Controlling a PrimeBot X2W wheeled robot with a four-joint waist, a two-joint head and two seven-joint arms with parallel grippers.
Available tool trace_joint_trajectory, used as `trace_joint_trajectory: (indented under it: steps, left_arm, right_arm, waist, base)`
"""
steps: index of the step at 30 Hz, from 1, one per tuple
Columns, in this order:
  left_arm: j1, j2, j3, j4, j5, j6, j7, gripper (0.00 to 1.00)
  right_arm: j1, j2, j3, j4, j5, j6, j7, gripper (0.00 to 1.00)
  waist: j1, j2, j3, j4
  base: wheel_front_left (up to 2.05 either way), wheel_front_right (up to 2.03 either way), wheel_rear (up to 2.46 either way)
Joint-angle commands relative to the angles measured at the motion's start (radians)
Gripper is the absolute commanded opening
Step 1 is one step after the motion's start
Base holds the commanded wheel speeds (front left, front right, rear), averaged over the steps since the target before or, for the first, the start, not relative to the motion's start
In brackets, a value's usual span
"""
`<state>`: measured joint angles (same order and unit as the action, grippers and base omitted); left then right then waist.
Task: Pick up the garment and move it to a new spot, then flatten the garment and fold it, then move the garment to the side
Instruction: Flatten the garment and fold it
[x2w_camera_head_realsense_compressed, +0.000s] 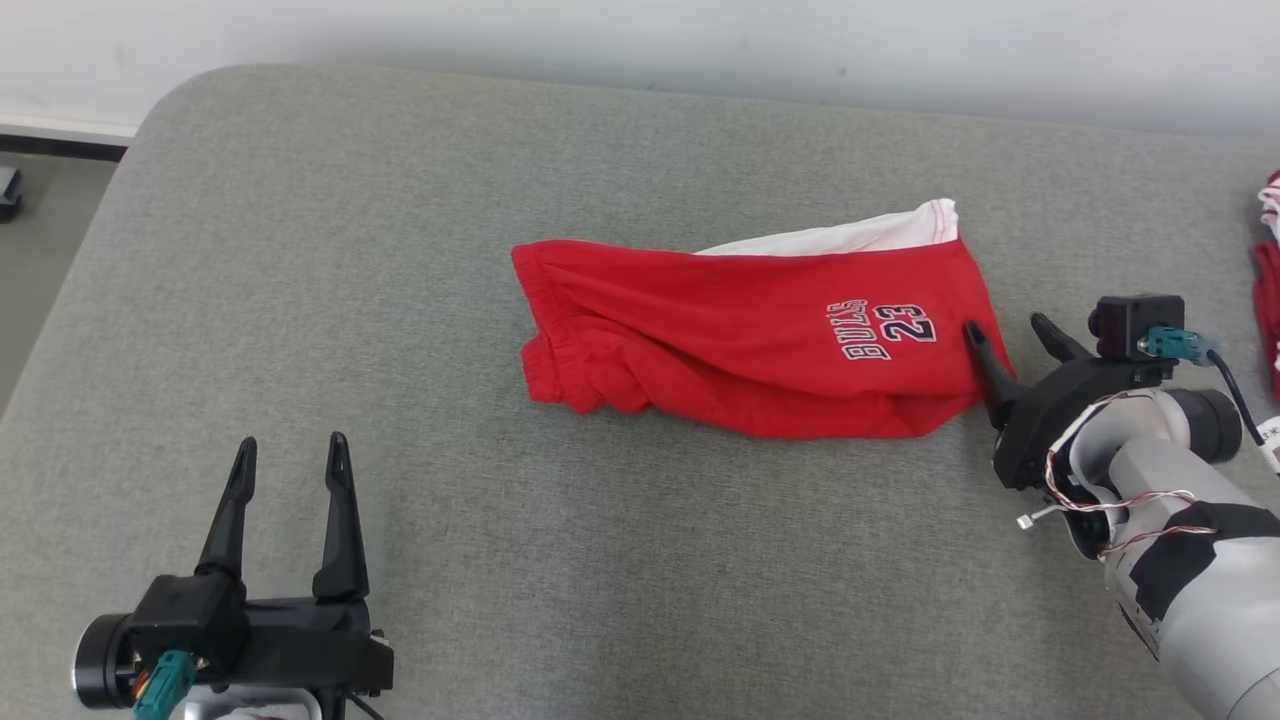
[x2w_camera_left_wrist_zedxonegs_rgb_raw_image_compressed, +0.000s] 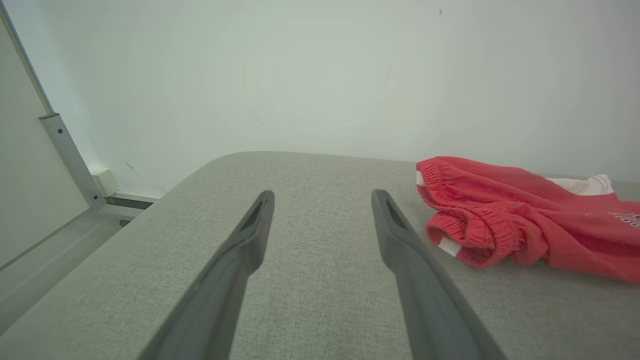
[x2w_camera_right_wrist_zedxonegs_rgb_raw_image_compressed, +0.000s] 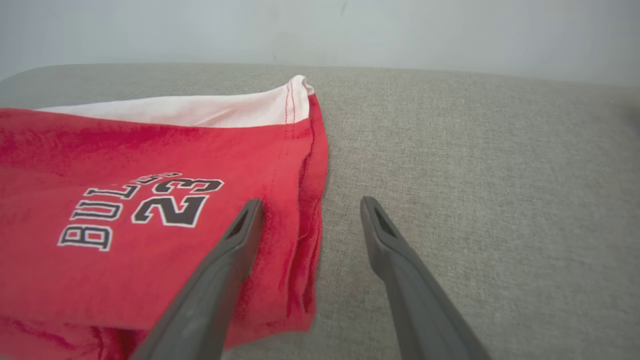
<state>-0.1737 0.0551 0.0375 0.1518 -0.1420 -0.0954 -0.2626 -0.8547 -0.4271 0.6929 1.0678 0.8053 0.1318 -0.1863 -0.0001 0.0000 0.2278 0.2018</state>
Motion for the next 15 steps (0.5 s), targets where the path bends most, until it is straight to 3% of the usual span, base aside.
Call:
trace_joint_trajectory:
  steps: [1,7,9,15]
  left_arm:
    - [0.012,-0.004,0.005,-0.002,0.001,0.001,-0.003,1.00]
    - [0.030,-0.006,-0.016,-0.005,-0.012,0.009,-0.003,1.00]
    - [0.032,-0.006,-0.019,0.004,-0.017,0.011,-0.003,1.00]
    - [0.053,-0.006,-0.009,0.029,-0.022,0.004,-0.003,1.00]
  right_arm:
    - [-0.003,0.007,0.001,0.028,0.013,-0.003,0.024,1.00]
    - [0.004,0.034,0.014,0.090,0.035,-0.003,0.094,0.98]
    - [0.019,0.046,0.022,0.073,0.052,-0.003,0.103,0.00]
    - [0.046,0.041,0.031,0.020,0.086,-0.003,0.066,0.00]
  waist:
    - [0.0001,0.0000,0.003,0.017]
    - [0.0001,0.0000,-0.004,0.032]
    - [0.0001,0.0000,-0.014,0.029]
    - [0.0001,0.0000,-0.056,0.006]
  base:
    - [0.00,0.00,0.00]
    - [0.00,0.00,0.00]
    - [0.00,0.00,0.00]
    - [0.00,0.00,0.00]
